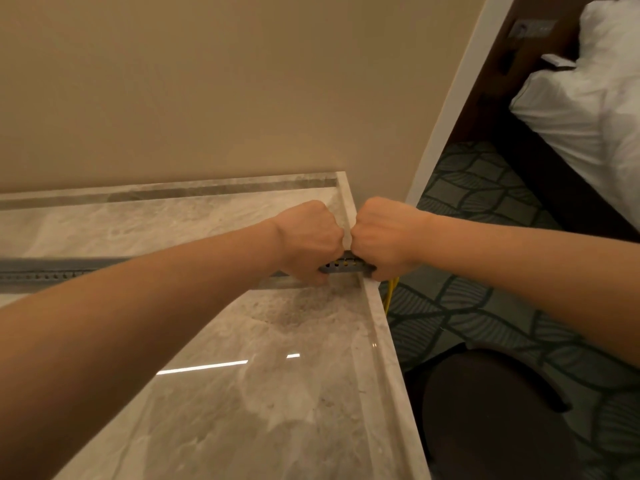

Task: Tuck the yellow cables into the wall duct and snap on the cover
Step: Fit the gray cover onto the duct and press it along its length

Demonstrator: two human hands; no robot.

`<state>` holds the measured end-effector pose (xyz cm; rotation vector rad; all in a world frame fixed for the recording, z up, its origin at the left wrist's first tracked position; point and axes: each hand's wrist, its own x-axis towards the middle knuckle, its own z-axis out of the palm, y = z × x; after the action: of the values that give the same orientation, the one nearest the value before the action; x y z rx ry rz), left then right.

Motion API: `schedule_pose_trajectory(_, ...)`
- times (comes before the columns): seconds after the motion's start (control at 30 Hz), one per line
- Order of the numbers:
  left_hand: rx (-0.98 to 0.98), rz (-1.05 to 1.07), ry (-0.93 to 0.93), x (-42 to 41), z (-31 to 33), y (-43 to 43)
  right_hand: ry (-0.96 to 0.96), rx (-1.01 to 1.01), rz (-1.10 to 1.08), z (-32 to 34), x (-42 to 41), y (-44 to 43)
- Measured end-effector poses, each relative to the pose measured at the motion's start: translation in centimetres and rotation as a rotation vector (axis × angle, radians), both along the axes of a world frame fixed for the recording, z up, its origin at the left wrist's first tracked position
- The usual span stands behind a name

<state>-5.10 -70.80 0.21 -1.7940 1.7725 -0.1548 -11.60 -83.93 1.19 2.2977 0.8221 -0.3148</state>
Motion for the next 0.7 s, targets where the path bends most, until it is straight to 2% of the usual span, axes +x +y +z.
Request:
schedule_pose_trajectory(0.27, -0.003, -0.021, 0.025, -0.4, -0.2, 0.1, 0.031, 0.015, -0.007, 0.2, -0.4, 0.0)
schedule_pose_trajectory(0.47, -0.032, -0.031, -0.009, -0.5, 0.1, 0.3, -0.124, -0.063, -0.065, 0.4, -1.7, 0.7)
schedule_pose_trajectory(0.6, -0.062, 0.026, 0.005, -0.4, -0.2, 0.6, -0.229, 0.011, -0.093, 0.9, -1.7, 2.5)
schedule_pose_trajectory(0.7, -0.101, 0.034, -0.025, -0.5, -0.3, 1.5, -0.229, 0.047, -0.095, 0.3, -1.2, 2.6)
